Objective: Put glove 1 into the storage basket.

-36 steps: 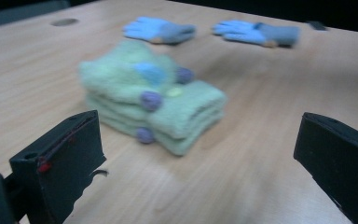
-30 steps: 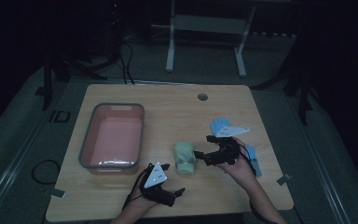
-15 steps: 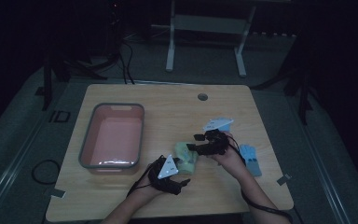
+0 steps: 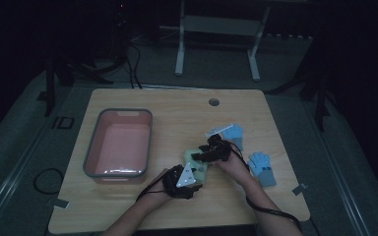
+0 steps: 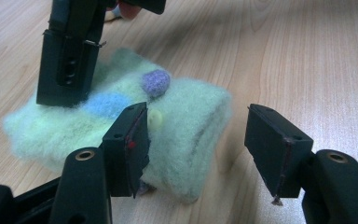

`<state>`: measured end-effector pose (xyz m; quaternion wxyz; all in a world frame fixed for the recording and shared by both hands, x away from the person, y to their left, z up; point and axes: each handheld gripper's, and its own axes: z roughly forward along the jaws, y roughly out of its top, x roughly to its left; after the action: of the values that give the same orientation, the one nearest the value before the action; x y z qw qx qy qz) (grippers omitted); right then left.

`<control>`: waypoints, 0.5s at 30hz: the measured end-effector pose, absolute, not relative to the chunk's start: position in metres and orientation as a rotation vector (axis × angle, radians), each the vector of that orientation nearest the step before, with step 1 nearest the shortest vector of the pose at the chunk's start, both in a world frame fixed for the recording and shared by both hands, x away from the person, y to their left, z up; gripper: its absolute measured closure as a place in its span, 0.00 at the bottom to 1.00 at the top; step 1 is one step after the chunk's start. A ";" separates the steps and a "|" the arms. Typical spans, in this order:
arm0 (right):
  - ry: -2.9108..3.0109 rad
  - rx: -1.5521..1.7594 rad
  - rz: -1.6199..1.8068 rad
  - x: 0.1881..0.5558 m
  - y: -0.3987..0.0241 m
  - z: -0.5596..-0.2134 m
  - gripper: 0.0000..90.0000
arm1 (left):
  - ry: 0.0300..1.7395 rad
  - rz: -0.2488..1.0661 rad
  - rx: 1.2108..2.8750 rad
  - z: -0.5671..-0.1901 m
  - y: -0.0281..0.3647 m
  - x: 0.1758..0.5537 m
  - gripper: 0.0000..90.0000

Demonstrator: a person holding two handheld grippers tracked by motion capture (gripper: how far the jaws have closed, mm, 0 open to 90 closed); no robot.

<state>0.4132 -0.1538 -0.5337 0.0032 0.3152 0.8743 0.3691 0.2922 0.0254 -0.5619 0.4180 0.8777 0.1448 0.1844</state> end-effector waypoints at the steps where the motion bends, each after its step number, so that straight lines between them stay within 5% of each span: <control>1: 2.748 1.003 1.162 0.414 -0.154 -0.535 0.47 | 0.368 0.476 2.212 -0.563 0.025 0.293 0.46; 7: 2.833 1.070 1.156 0.420 -0.152 -0.545 0.49 | 0.364 0.519 2.243 -0.567 0.024 0.294 0.57; 15: 2.906 1.074 1.188 0.418 -0.145 -0.547 0.71 | 0.382 0.569 2.273 -0.566 0.020 0.293 0.71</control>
<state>0.4182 -0.1451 -0.5468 -0.0882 0.3224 0.8724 0.3567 0.2927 0.0196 -0.5662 0.3746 0.8878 0.1491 0.2221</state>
